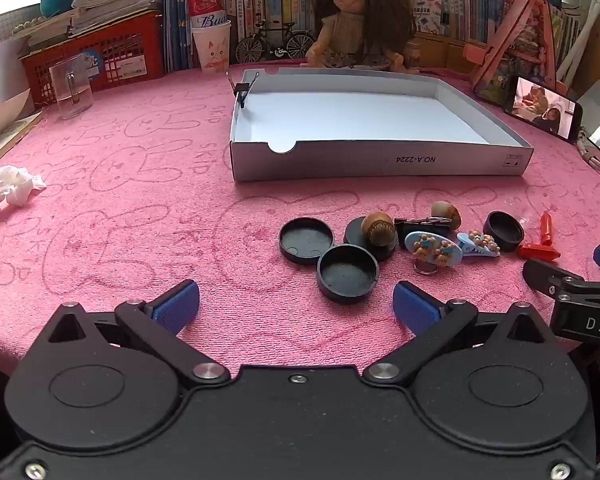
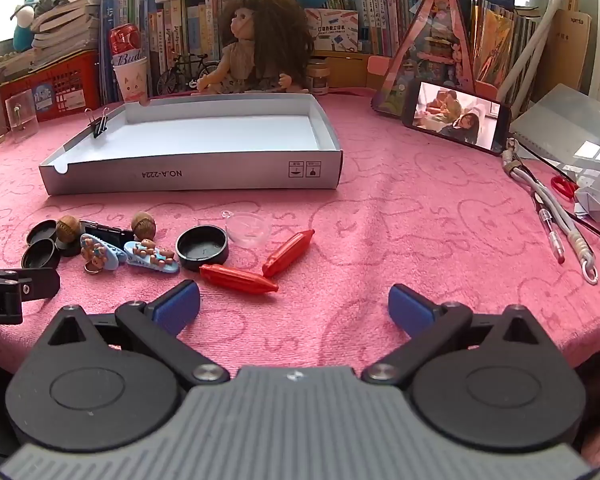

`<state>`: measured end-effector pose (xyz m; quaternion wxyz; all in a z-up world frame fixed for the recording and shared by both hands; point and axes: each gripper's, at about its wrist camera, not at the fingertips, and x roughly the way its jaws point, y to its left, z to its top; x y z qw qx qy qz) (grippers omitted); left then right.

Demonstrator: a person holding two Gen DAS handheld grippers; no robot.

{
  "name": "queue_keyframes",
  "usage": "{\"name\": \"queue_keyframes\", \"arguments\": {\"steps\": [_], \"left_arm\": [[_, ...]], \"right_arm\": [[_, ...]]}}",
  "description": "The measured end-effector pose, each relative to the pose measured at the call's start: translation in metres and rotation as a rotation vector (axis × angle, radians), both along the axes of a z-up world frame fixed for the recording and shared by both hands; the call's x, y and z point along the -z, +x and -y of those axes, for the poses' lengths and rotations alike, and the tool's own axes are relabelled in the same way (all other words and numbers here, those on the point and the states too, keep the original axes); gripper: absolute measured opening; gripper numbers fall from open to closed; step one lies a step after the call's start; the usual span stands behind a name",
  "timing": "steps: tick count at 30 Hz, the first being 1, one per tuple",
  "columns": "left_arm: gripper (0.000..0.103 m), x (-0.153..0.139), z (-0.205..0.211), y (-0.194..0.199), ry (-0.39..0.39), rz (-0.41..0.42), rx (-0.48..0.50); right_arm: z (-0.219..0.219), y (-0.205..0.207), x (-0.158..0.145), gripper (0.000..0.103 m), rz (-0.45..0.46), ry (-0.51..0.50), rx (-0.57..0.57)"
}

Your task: Organize rigid objects

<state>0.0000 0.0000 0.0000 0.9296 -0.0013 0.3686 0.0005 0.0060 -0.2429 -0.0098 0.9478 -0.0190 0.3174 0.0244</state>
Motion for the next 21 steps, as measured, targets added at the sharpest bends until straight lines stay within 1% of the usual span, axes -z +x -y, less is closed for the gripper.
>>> {"name": "queue_keyframes", "arguments": {"steps": [15, 21], "left_arm": [[0.103, -0.0002, -0.0001, 0.0002, 0.0, -0.004, 0.0], [0.103, -0.0004, -0.0001, 0.0006, 0.001, -0.007, 0.0]], "right_arm": [[-0.005, -0.0003, -0.0043, 0.103, -0.008, 0.001, -0.003], [-0.0004, 0.0013, -0.0001, 0.103, -0.009, 0.001, -0.005]]}}
